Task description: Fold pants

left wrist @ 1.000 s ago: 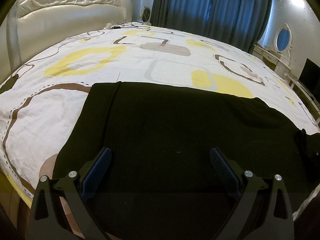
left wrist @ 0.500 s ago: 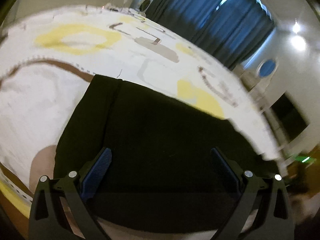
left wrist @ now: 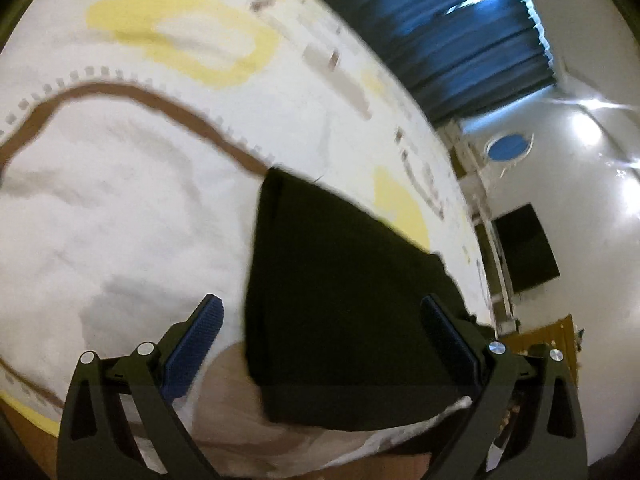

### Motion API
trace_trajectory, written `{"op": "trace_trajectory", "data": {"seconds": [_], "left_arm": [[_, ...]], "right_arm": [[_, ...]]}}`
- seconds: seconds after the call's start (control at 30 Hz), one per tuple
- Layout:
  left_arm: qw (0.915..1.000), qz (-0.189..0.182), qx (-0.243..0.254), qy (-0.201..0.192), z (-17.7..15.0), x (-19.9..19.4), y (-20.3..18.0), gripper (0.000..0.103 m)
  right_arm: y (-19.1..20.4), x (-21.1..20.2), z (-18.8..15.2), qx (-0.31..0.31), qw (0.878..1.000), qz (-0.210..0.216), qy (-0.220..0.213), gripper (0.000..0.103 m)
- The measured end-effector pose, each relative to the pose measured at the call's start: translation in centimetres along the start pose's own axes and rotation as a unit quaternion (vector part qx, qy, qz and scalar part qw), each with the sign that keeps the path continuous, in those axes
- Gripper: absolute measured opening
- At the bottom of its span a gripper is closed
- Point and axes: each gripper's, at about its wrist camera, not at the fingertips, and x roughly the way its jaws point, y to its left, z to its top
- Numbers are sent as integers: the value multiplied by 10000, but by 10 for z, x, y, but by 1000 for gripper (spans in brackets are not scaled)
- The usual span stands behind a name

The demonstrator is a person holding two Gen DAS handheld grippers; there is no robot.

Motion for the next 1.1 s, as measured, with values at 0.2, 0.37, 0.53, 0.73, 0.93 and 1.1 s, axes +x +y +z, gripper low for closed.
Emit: {"op": "trace_trajectory", "data": {"seconds": [0.2,0.37,0.53,0.73,0.93,1.1], "left_arm": [[9986,-273,11,456,16,14,3,98],[9958,-309,411,762,15,30,-16,98],[9938,-365,535,909,17,47,-26,98],[9923,-525,631,922,18,55,-23,98],[9899,-297,1037,915,9,51,-29,98],[9888,519,1108,859,12,52,-27,23]], "right_arm": [[13,5,-6,-74,9998,123,123,43],[21,8,-7,-157,9998,80,135,51],[21,8,-8,-130,9998,99,136,51],[20,5,-9,-81,9998,164,97,51],[17,-1,-13,-30,9996,261,47,51],[11,-4,-16,27,9995,301,25,51]]}}
